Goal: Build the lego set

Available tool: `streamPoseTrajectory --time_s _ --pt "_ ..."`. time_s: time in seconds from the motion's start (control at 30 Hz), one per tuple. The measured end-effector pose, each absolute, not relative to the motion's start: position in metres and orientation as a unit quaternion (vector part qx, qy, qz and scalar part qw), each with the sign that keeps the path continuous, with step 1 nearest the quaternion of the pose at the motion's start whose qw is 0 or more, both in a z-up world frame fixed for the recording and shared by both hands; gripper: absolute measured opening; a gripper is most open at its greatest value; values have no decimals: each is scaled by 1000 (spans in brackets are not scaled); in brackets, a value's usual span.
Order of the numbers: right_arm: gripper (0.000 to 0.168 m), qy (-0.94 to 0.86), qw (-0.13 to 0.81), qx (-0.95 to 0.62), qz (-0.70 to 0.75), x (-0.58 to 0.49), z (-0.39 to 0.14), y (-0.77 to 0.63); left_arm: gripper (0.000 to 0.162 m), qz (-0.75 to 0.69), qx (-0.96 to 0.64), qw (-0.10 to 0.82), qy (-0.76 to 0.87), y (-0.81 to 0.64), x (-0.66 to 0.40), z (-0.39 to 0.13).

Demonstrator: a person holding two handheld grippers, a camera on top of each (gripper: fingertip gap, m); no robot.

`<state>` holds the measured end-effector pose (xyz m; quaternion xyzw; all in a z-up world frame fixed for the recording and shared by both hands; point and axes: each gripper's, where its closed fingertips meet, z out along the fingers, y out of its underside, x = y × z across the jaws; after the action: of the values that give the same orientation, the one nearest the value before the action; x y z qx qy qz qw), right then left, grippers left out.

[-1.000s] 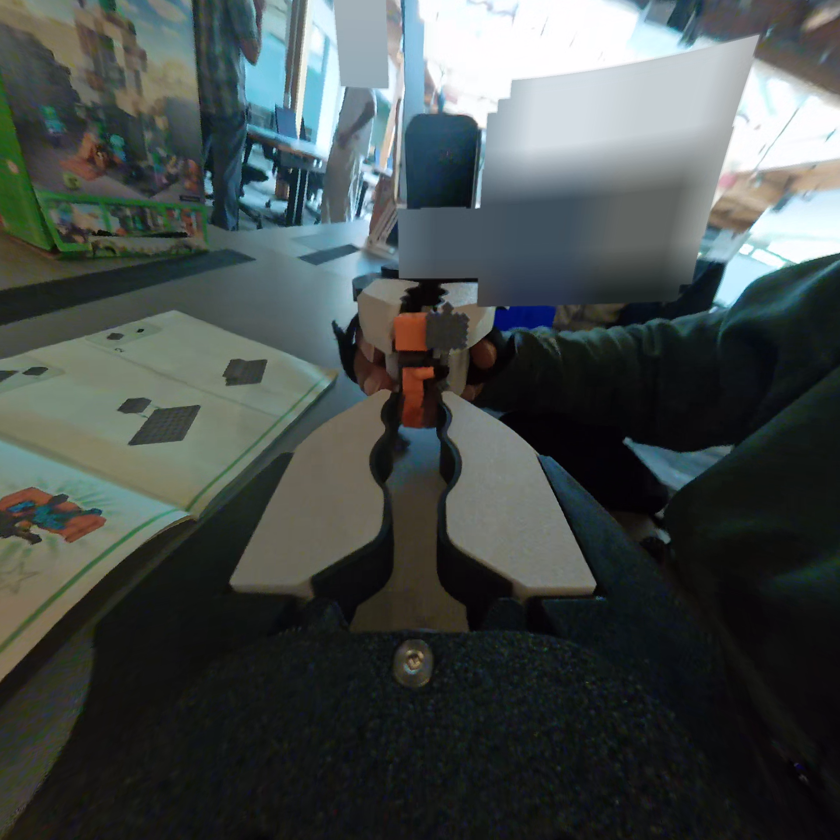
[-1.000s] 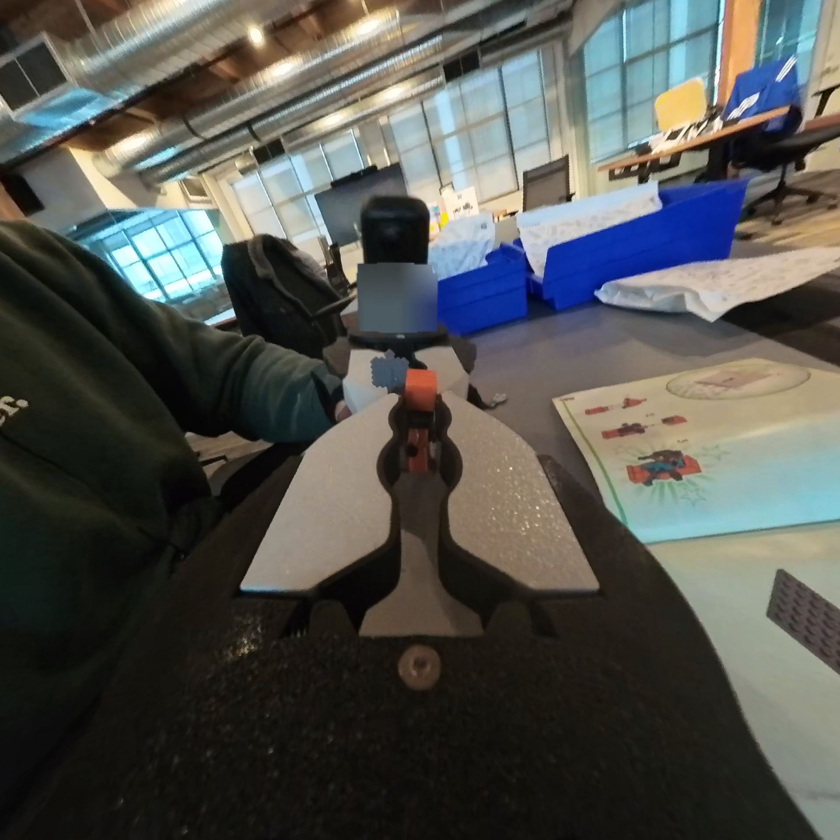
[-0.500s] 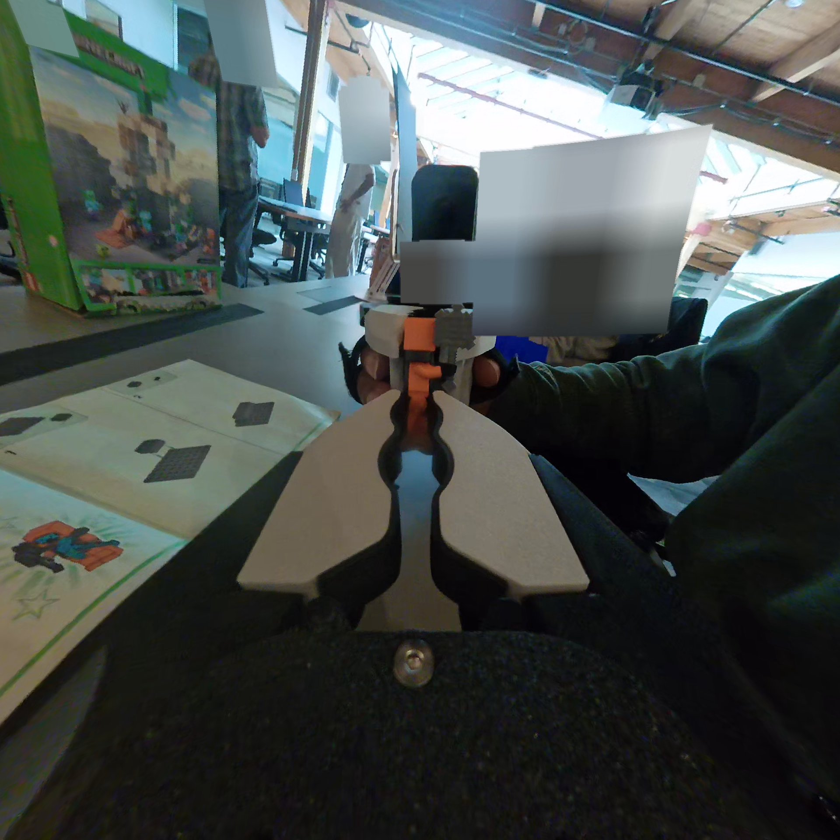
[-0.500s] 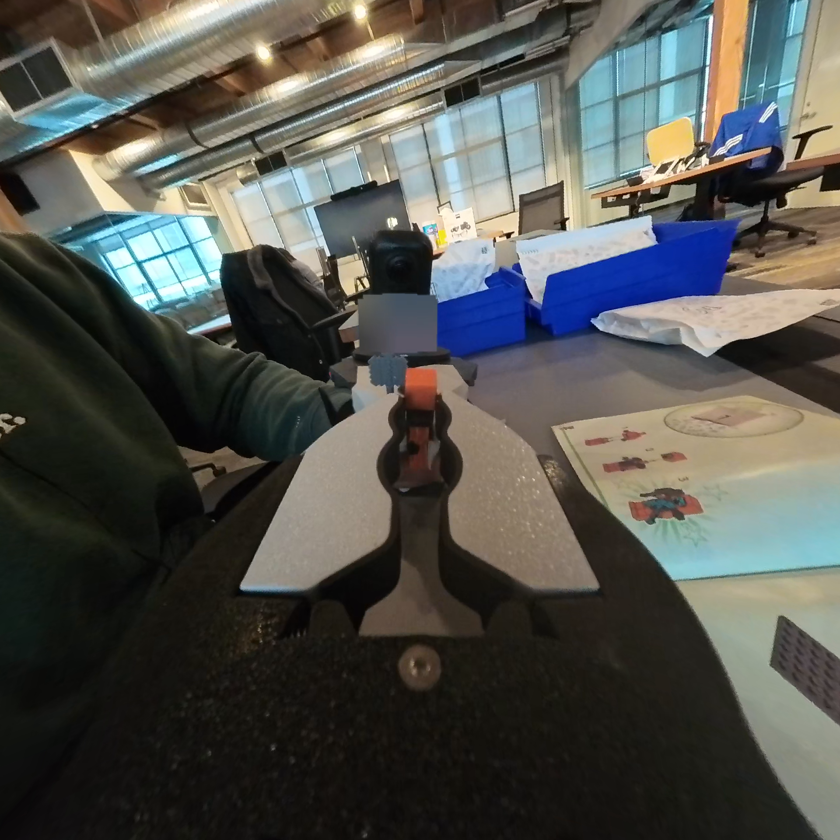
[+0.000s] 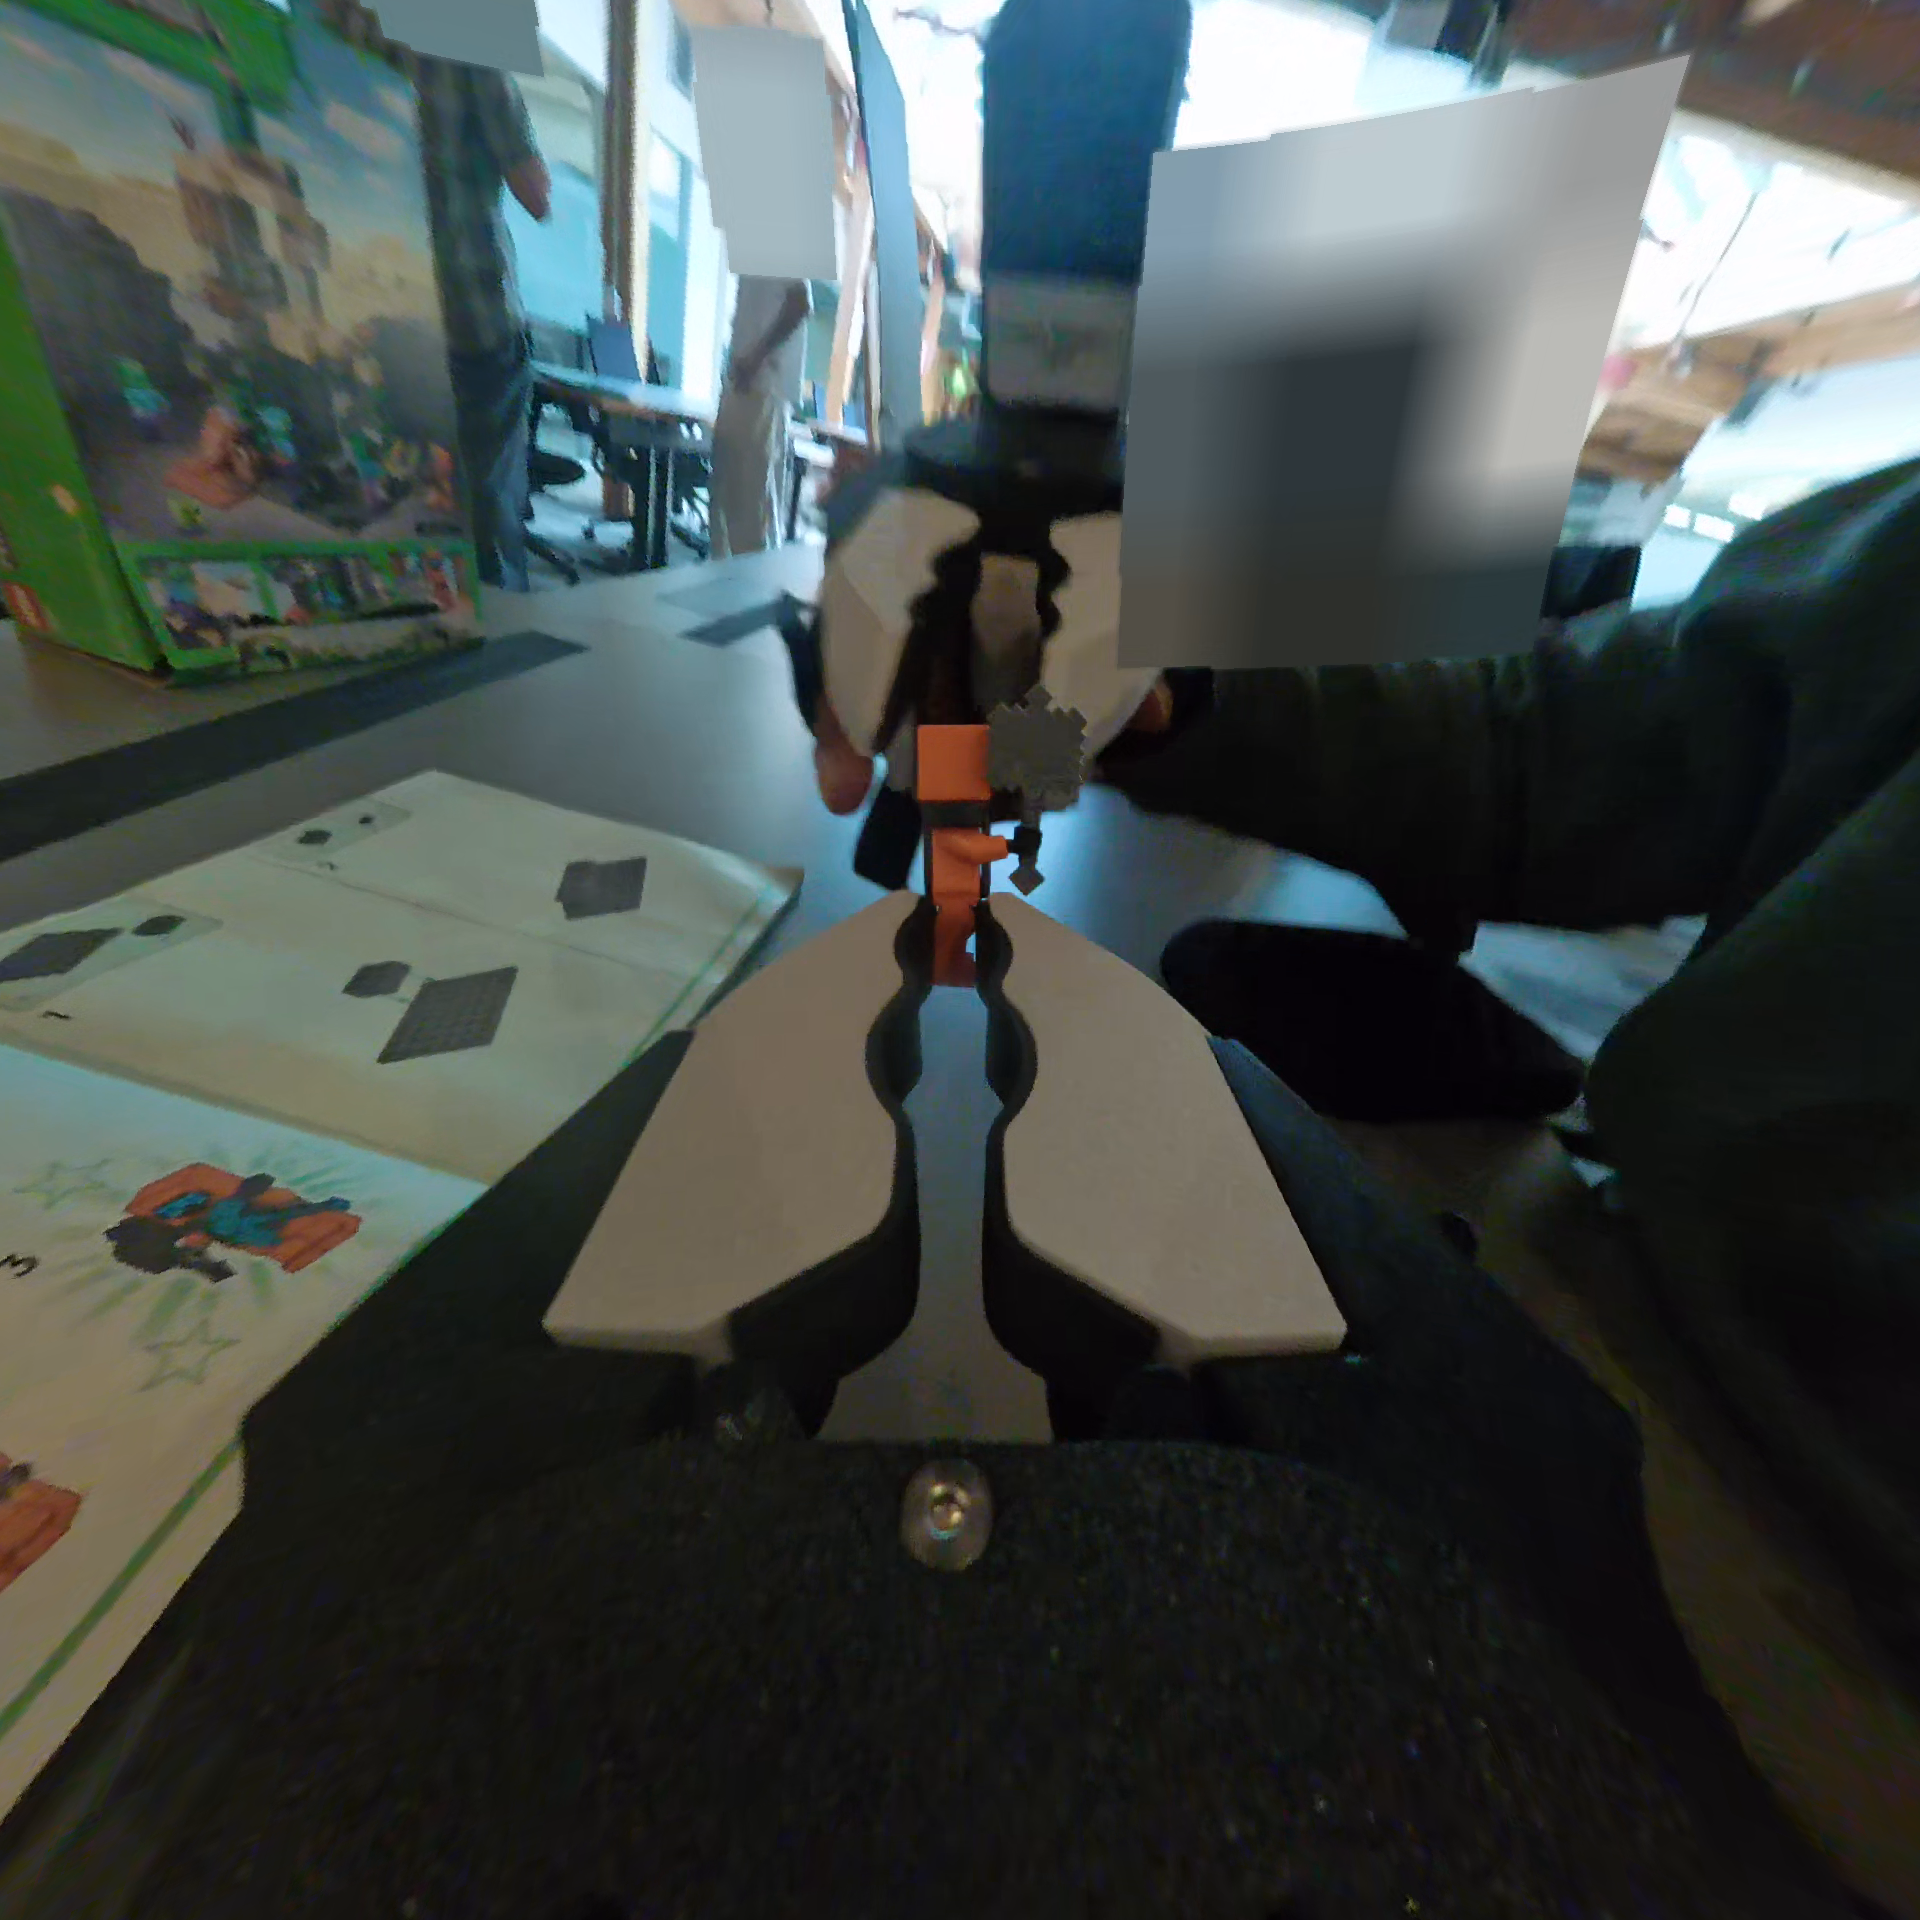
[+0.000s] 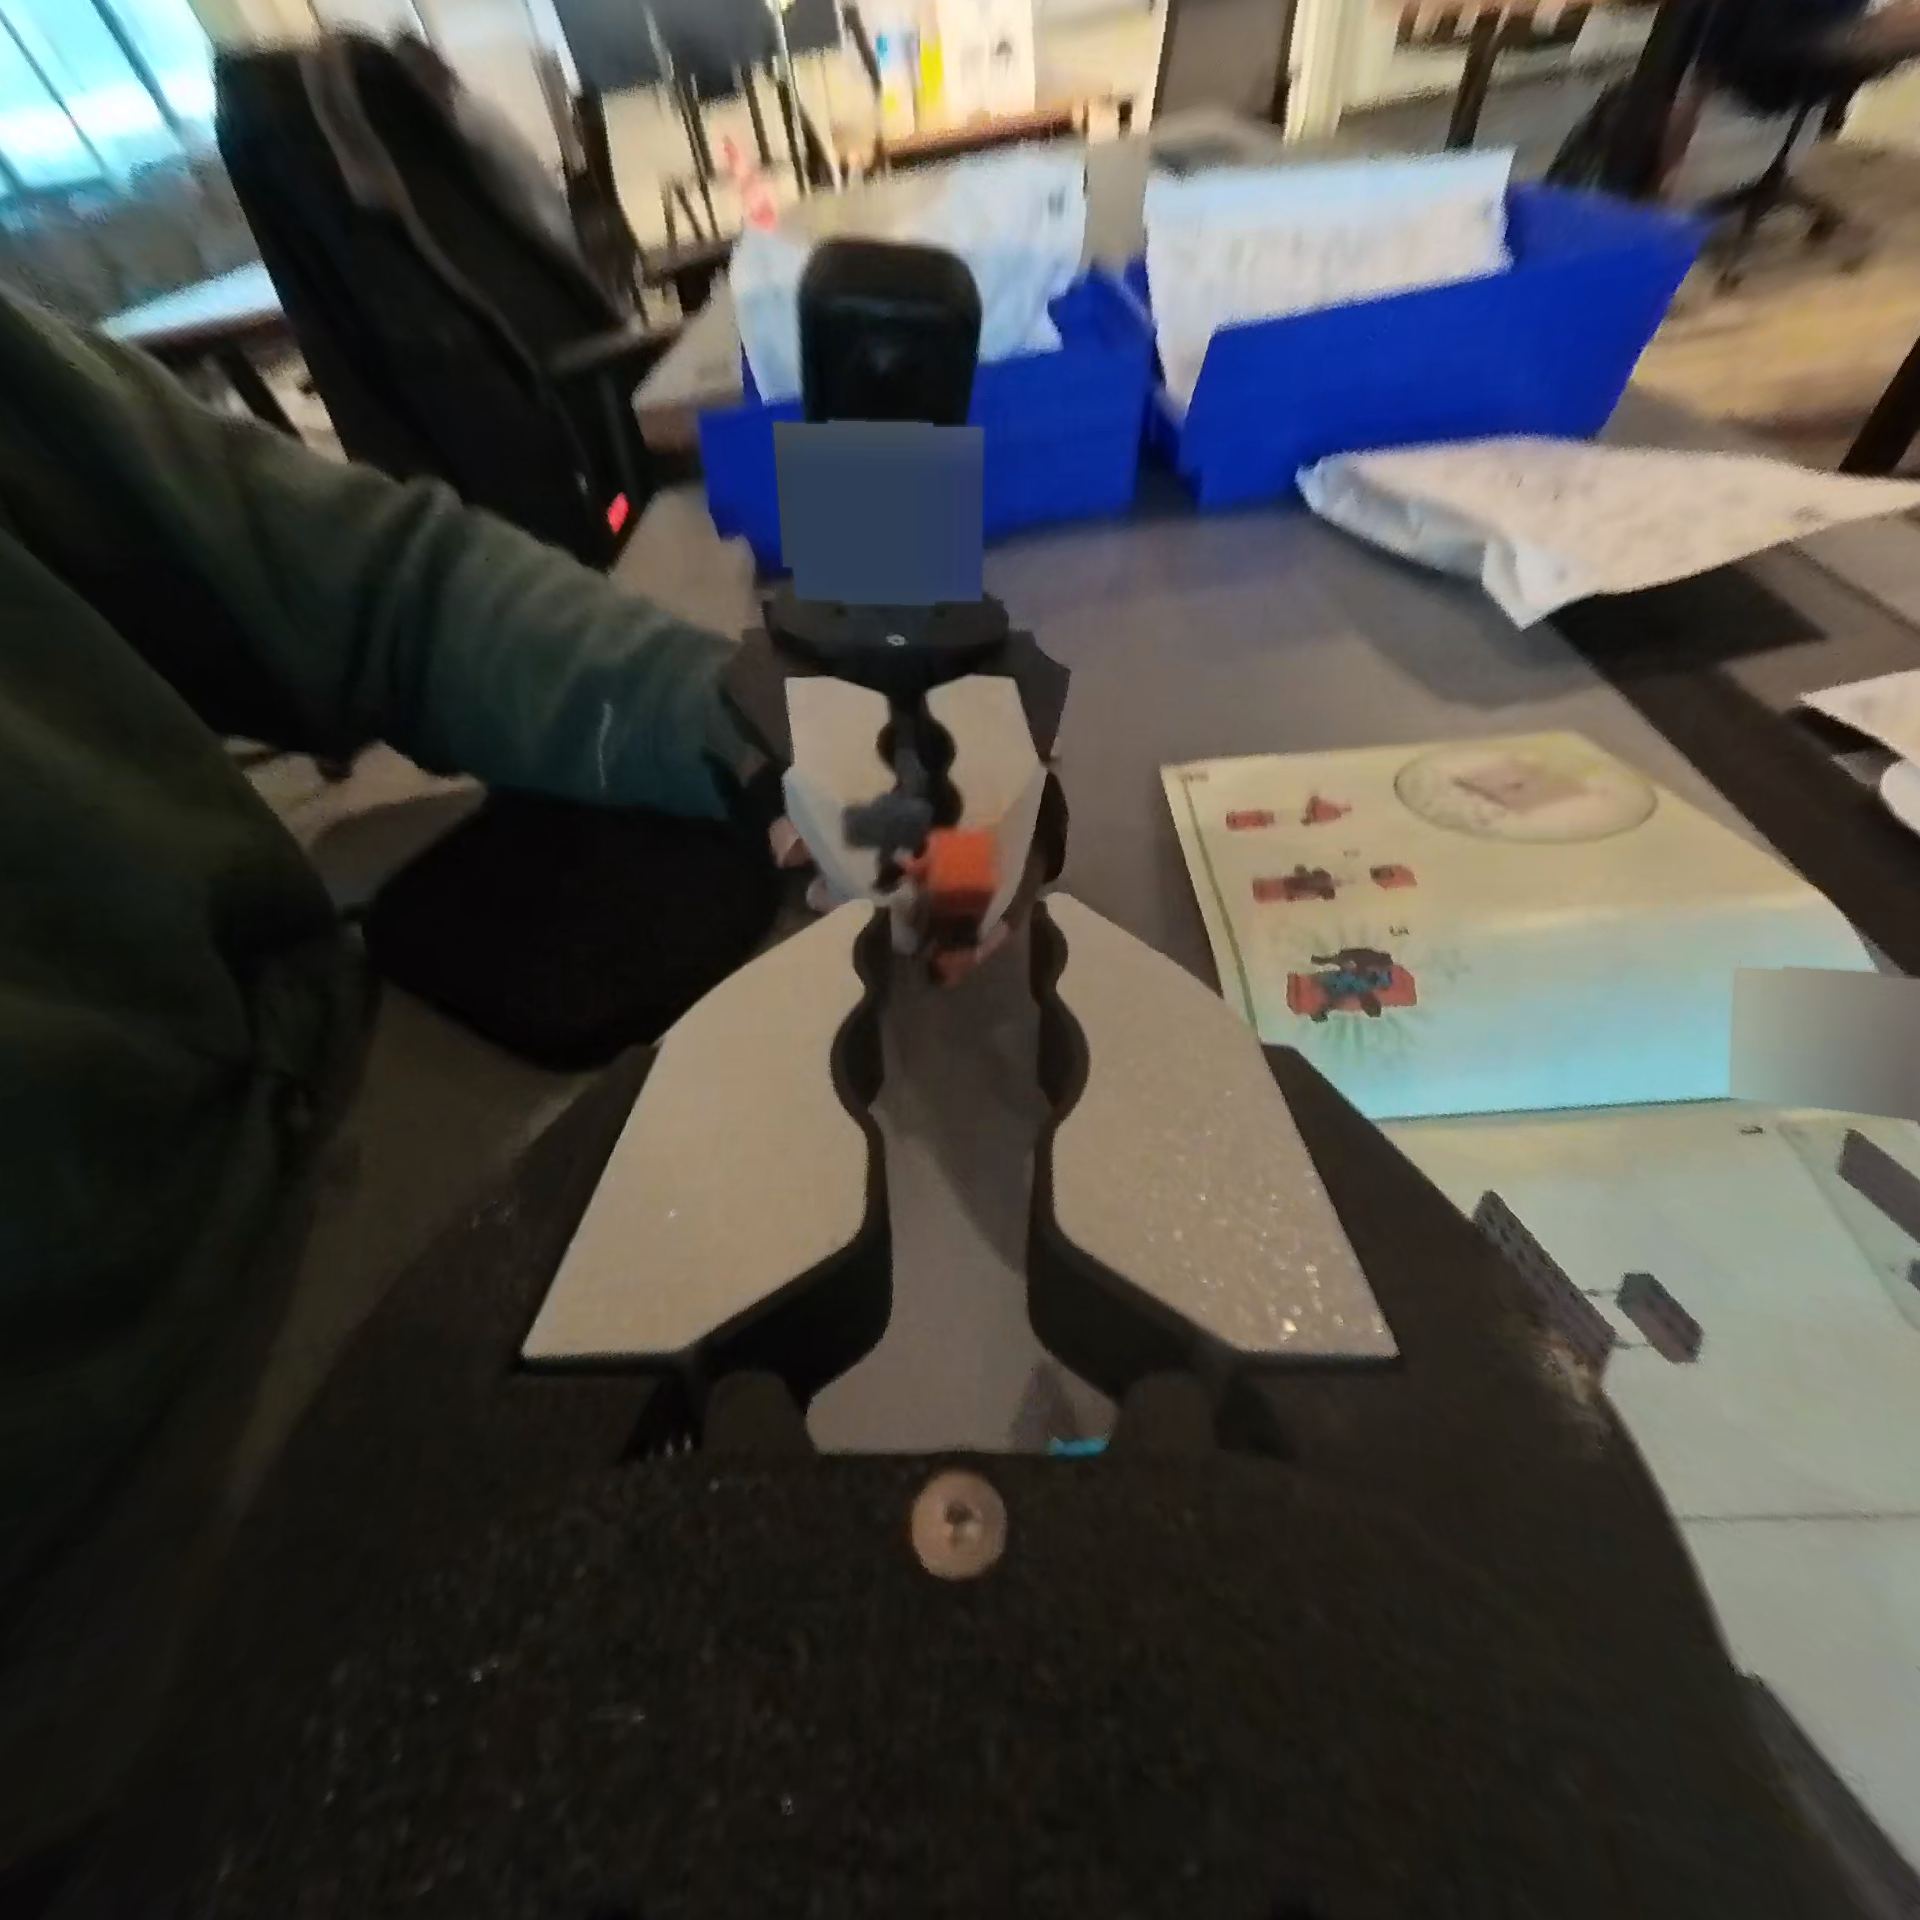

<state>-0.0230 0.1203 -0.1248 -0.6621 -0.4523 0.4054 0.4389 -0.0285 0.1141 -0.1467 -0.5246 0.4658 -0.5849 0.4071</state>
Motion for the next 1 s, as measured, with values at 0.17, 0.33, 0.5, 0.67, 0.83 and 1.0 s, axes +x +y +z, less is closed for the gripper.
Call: streamPoseTrajectory --time_s 0.17,0.33,0.5,0.67,0.83,1.0 --pt "19 -482 397 -673 396 -26 -132 120 7 -575 -523 411 476 113 -23 -147" --pt "13 -485 393 -674 394 -29 -133 117 7 -569 -522 416 480 113 -25 -148" --pt "12 -491 394 -677 382 -30 -136 117 8 -547 -532 422 489 115 -26 -152" --pt "12 -495 387 -689 361 -28 -140 120 23 -492 -574 399 520 115 -26 -166" --pt "12 -490 383 -708 335 -18 -153 131 28 -435 -601 421 522 126 -35 -167" --pt "12 -486 384 -721 312 -16 -171 141 16 -388 -638 458 482 144 -51 -161"
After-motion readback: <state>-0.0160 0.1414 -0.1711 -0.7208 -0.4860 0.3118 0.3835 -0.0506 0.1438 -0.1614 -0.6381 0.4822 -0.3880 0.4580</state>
